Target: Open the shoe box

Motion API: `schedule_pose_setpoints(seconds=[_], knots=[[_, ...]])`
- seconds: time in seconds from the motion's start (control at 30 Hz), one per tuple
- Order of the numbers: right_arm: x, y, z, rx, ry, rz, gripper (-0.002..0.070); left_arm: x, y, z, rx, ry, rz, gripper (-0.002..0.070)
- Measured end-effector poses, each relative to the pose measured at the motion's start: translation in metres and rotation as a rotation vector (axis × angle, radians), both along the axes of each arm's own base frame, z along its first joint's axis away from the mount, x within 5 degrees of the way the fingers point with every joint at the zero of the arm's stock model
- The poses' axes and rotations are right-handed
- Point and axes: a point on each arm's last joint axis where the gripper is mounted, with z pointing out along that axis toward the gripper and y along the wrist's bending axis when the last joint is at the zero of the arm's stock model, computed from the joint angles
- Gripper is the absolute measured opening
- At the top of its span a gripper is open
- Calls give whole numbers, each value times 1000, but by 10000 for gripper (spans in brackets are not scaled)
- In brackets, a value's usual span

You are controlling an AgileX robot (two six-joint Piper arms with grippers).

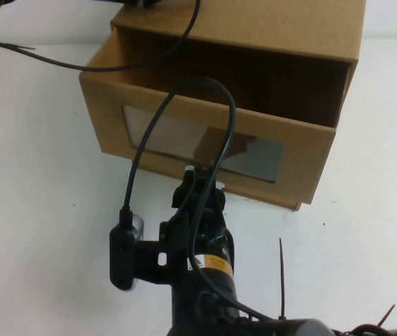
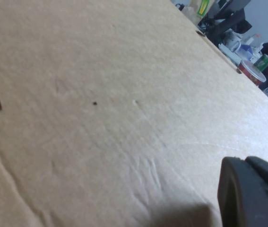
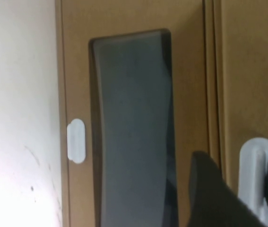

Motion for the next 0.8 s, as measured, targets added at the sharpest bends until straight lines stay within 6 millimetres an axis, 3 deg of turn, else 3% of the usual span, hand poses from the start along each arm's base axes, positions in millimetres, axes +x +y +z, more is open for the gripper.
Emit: schedule_pose_setpoints(seconds=[0.27, 0.53, 0.8], knots=[[6, -1, 0, 21, 5, 9, 211, 0, 0, 0, -1, -4, 4, -8], [11, -2, 1, 55, 0, 0, 13, 0, 0, 0, -2, -8, 3, -8], [8, -2, 1, 57, -4, 1, 0, 0, 0, 0, -2, -14, 0, -8]])
